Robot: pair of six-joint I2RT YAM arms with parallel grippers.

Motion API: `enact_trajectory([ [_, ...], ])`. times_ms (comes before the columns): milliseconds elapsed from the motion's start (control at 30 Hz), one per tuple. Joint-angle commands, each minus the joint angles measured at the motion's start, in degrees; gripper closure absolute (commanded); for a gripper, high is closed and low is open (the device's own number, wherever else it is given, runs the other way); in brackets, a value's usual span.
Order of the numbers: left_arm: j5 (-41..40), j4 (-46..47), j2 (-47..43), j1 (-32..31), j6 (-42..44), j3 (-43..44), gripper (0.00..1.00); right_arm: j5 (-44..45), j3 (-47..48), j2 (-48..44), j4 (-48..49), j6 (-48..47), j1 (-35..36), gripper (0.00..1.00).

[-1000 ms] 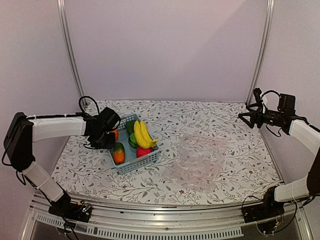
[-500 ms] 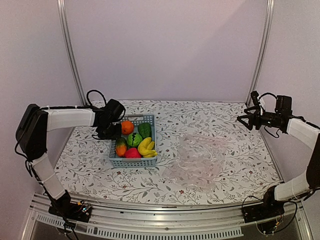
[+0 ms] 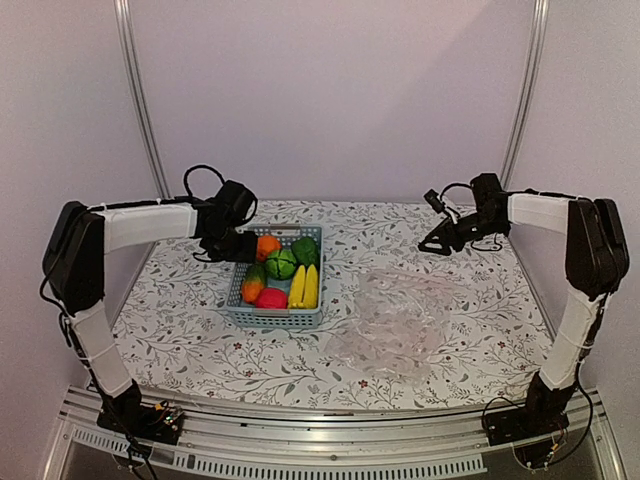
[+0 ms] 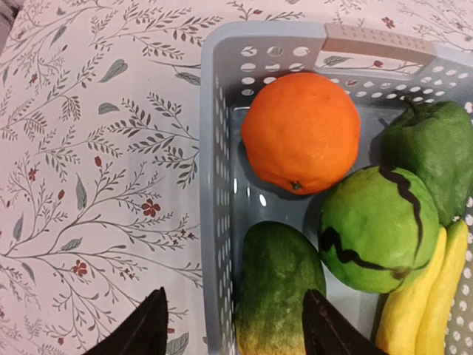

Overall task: Place the food in the zip-top bag and seal the zipper
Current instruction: Adjust the bin at the corner of the board, then adjust the zipper food storage bag at the center of the board.

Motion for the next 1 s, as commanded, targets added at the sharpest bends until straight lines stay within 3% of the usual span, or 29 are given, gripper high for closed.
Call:
enact_trajectory([
  [0, 1.6, -2.09, -7.58, -0.32, 4.36, 3.51, 0.32, 5.2, 6.0, 7.0, -12.23, -2.95, 0.77, 0.36],
  [133, 2.24, 2.03, -10.7, -1.98, 10.27, 2.11, 0.31, 5.67, 11.58, 12.46, -17.86, -5.48, 0.77, 0.33],
  [367, 7.97, 11.61, -13.14, -2.1, 12.87, -6.31, 0.32, 2.66, 15.96, 19.19, -23.98, -7.85, 0.84, 0.31],
  [600, 8.26, 10.86, -13.76, -2.11, 14.61, -7.01, 0.35, -1.57, 17.78, 22.24, -30.08, -12.09, 0.88, 0.4],
  [733, 8.92, 11.02, -14.07, -2.1, 14.63, -7.12, 0.35, -3.91, 18.03, 22.87, -32.26, -13.78, 0.86, 0.52],
  [967, 9.11, 11.03, -13.56, -2.08, 14.57, -7.19, 0.36, -6.58, 18.6, 22.41, -36.04, -17.0, 0.88, 0.94],
])
